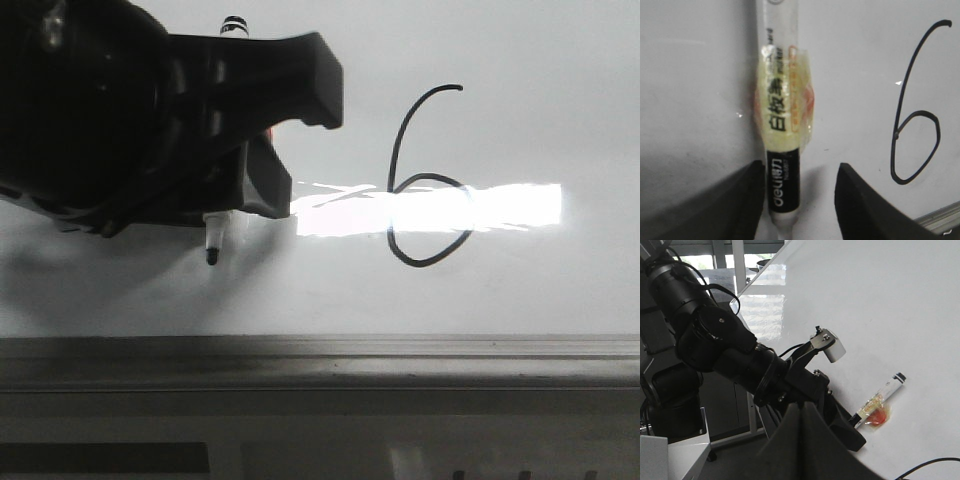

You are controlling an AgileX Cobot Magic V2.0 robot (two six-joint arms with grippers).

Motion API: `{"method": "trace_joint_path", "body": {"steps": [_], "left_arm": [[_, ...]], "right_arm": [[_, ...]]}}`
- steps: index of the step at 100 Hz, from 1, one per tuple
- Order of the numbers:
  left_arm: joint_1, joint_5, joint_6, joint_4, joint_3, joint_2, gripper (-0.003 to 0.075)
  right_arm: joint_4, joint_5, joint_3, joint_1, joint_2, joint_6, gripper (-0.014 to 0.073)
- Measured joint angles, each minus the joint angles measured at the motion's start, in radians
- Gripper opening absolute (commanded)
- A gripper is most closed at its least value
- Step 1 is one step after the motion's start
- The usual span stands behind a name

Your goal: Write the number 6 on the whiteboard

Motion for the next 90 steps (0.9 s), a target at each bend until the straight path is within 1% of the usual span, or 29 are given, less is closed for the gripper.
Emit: {"method": "trace_joint_path", "body": {"steps": [5, 10, 23, 32, 37, 44, 51, 54, 56, 69, 81, 90], "left_arm": [[0.0, 0.004, 0.0, 0.0, -0.004, 0.0, 0.0476], [0.0, 0.006, 0.0, 0.0, -0.008, 0.0, 0.0505], [-0.007, -0.035, 0.0, 0.0, -0.022, -0.03, 0.0503], [-0.043, -0.087, 0.024, 0.026, -0.02, -0.077, 0.0499], [-0.075, -0.101, 0.069, 0.039, -0.02, -0.117, 0.048], [-0.132, -0.117, 0.138, 0.049, -0.02, -0.18, 0.0426], [-0.191, -0.146, 0.196, 0.052, -0.017, -0.242, 0.0338], [-0.218, -0.159, 0.214, 0.052, -0.013, -0.267, 0.028], [-0.233, -0.169, 0.226, 0.052, -0.008, -0.284, 0.0255], [-0.307, -0.202, 0.259, 0.05, 0.041, -0.392, -0.002], [-0.353, -0.202, 0.263, 0.042, 0.088, -0.478, -0.002], [-0.372, -0.196, 0.265, 0.034, 0.101, -0.527, -0.002]], "right_arm": [[0.0, 0.0, 0.0, 0.0, 0.0, 0.0, -0.0064], [0.0, 0.002, 0.0, 0.0, 0.0, 0.0, -0.0064], [-0.037, 0.049, 0.0, 0.0, -0.006, 0.0, -0.0063], [-0.079, 0.113, 0.0, 0.0, -0.031, 0.0, -0.0062], [-0.099, 0.143, 0.004, 0.0, -0.053, 0.0, -0.0062], [-0.124, 0.17, 0.024, 0.0, -0.098, 0.0, -0.0062], [-0.157, 0.182, 0.049, 0.0, -0.153, 0.0, -0.0062], [-0.171, 0.187, 0.062, 0.0, -0.184, 0.0, -0.0062], [-0.184, 0.189, 0.07, 0.0, -0.196, 0.0, -0.0062], [-0.238, 0.233, 0.117, 0.0, -0.305, 0.006, -0.0063], [-0.231, 0.325, 0.139, 0.0, -0.368, 0.007, -0.0064], [-0.207, 0.352, 0.141, 0.0, -0.385, 0.008, -0.0064]]}}
